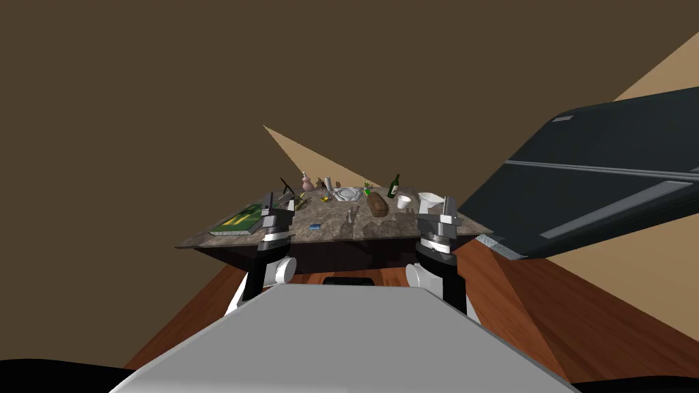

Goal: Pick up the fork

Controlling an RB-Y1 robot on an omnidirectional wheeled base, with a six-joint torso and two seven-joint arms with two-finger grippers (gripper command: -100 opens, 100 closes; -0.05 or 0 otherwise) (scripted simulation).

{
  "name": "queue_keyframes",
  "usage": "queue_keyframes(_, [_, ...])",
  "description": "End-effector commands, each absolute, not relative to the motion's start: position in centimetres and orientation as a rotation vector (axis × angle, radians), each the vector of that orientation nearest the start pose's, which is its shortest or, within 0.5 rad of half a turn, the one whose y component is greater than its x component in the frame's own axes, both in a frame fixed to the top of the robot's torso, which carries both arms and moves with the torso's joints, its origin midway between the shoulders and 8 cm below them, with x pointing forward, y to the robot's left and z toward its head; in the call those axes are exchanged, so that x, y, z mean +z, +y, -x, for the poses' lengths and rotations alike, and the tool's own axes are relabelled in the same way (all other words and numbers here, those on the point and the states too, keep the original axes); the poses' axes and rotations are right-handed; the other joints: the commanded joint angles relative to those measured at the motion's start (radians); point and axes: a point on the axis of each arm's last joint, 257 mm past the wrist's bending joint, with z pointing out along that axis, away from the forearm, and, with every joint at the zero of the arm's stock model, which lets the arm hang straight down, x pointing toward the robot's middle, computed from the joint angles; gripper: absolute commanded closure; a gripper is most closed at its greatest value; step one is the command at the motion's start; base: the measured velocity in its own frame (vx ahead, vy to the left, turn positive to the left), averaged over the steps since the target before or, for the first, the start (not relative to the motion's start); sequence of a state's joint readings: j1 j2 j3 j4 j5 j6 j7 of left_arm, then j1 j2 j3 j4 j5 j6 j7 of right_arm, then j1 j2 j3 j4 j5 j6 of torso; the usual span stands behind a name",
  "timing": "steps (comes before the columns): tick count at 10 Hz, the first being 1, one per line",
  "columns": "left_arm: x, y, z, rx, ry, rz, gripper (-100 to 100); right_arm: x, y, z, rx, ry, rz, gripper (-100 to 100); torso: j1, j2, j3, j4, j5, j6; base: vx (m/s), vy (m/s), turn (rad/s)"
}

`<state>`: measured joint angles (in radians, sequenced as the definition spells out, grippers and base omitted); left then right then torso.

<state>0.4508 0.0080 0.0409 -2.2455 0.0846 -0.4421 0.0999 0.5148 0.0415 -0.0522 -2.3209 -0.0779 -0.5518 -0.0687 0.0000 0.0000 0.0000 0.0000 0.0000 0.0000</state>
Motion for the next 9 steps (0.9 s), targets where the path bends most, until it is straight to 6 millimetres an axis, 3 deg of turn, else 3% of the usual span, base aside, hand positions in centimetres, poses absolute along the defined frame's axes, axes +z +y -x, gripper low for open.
queue_keyframes(1, [1.3,30.1,-35.8,-1.366,0.613,0.730,-100,4.8,-30.8,-31.9,1.370,0.451,-0.680,0,0.000,0.000,0.000,0.000,0.000,0.000,-0.035,0.002,-0.145])
queue_keyframes(7, [-0.3,30.1,-34.9,-1.153,0.823,0.526,-100,4.8,-30.8,-31.9,1.371,0.451,-0.680,0,0.001,0.006,0.003,0.001,0.000,0.000,-0.071,0.008,-0.152])
queue_keyframes(9, [-1.9,30.1,-34.5,-1.035,0.929,0.420,-100,4.8,-30.8,-31.9,1.370,0.451,-0.680,0,0.001,0.004,0.002,0.001,0.000,0.000,-0.059,-0.005,-0.224])
